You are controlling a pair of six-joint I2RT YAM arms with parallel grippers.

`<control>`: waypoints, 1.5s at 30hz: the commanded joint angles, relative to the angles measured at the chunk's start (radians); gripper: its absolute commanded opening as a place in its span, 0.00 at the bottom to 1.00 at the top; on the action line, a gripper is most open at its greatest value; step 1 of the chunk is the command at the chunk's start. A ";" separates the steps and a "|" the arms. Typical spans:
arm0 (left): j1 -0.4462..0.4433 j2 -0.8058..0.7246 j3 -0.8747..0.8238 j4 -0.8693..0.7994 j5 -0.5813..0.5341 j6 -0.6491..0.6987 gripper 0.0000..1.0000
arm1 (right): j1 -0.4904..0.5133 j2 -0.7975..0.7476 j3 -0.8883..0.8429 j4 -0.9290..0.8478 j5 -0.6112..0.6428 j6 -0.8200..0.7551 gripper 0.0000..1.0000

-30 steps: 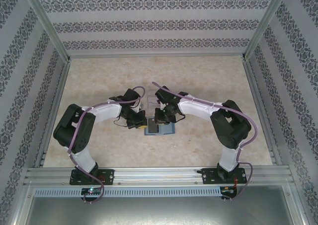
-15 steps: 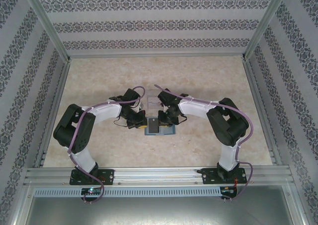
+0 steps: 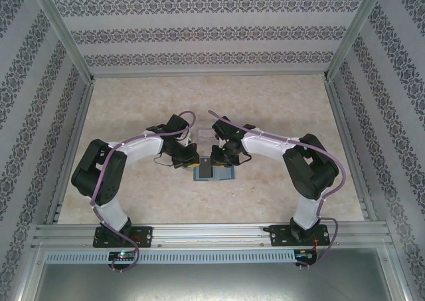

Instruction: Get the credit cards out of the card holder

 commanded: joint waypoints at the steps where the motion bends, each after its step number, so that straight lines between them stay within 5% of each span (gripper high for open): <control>1: -0.019 0.011 0.034 -0.001 0.024 -0.009 0.00 | -0.002 -0.029 -0.015 0.030 0.005 0.028 0.23; 20: -0.032 0.106 0.032 -0.014 0.011 0.011 0.00 | -0.005 0.057 -0.033 0.149 -0.111 0.072 0.22; 45: -0.030 0.124 0.025 -0.072 -0.051 0.034 0.00 | -0.003 0.037 -0.044 0.090 -0.034 0.050 0.31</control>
